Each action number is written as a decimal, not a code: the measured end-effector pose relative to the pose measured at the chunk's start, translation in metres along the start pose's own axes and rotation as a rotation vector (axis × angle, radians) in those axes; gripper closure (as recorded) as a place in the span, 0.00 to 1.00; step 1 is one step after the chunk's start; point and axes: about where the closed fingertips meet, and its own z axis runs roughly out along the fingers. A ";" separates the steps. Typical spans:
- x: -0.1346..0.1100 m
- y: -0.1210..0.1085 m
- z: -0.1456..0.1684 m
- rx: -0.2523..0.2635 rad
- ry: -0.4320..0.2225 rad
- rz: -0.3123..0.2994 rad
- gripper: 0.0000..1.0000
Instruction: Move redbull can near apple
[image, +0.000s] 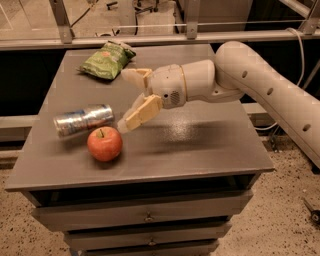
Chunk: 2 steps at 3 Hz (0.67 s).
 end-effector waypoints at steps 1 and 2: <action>-0.001 -0.008 -0.023 0.048 0.037 -0.014 0.00; -0.002 -0.018 -0.050 0.100 0.082 -0.036 0.00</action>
Offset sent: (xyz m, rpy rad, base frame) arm 0.0377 -0.0859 0.0185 -0.1383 -0.0997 -0.1607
